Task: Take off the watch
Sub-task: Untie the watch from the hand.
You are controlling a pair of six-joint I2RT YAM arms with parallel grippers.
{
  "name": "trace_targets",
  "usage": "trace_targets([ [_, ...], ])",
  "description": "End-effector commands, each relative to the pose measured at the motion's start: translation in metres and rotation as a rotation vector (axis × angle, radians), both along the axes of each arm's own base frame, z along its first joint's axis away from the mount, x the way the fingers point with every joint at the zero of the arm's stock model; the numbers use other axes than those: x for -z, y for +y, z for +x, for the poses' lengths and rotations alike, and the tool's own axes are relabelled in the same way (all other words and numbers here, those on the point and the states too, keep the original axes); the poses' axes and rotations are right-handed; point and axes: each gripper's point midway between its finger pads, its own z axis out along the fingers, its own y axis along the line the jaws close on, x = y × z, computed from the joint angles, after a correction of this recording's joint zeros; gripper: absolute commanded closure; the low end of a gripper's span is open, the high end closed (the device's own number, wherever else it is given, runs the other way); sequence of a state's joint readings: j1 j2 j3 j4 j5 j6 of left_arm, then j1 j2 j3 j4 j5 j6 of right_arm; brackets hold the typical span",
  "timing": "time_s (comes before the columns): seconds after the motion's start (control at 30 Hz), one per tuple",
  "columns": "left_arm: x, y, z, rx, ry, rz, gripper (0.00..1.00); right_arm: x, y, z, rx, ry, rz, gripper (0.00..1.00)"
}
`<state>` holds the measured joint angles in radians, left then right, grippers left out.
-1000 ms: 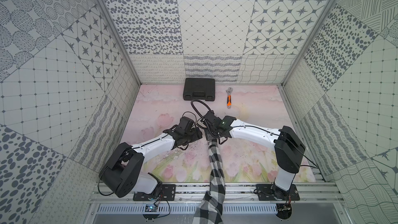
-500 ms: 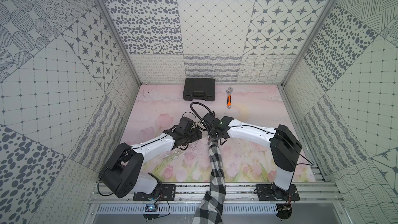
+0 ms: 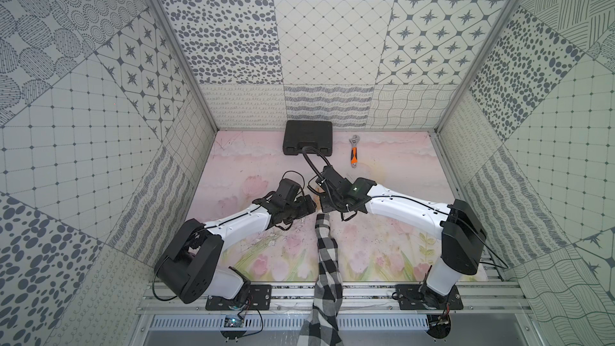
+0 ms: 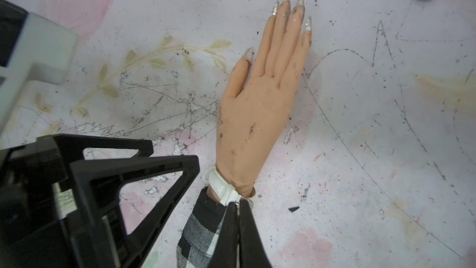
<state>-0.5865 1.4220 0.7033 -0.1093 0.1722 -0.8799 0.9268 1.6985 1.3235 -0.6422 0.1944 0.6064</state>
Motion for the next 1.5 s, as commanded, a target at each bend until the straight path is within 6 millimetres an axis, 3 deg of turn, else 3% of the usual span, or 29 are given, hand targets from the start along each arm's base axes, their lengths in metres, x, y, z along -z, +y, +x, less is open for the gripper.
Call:
trace_targets([
  [0.0, -0.006, -0.013, 0.005, 0.039, -0.008, -0.055, 0.11, -0.024, 0.016, 0.008, 0.010, 0.004, 0.208, 1.00],
  [0.33, 0.007, -0.035, 0.001, 0.080, 0.012, -0.035, 0.09, -0.004, 0.026, 0.010, 0.038, 0.118, 0.352, 1.00],
  [0.57, 0.015, -0.027, -0.001, 0.044, 0.031, -0.002, 0.09, -0.003, 0.037, 0.011, 0.035, 0.144, 0.388, 1.00],
  [0.77, 0.013, -0.019, -0.003, 0.021, 0.016, 0.010, 0.08, 0.013, 0.047, 0.011, 0.040, 0.194, 0.404, 1.00],
  [1.1, 0.023, -0.009, -0.009, 0.012, 0.030, 0.055, 0.08, 0.000, 0.045, 0.012, 0.048, 0.175, 0.423, 1.00],
  [1.47, 0.041, -0.012, -0.014, 0.029, 0.075, 0.057, 0.10, -0.013, 0.019, 0.011, 0.087, 0.137, 0.418, 1.00],
])
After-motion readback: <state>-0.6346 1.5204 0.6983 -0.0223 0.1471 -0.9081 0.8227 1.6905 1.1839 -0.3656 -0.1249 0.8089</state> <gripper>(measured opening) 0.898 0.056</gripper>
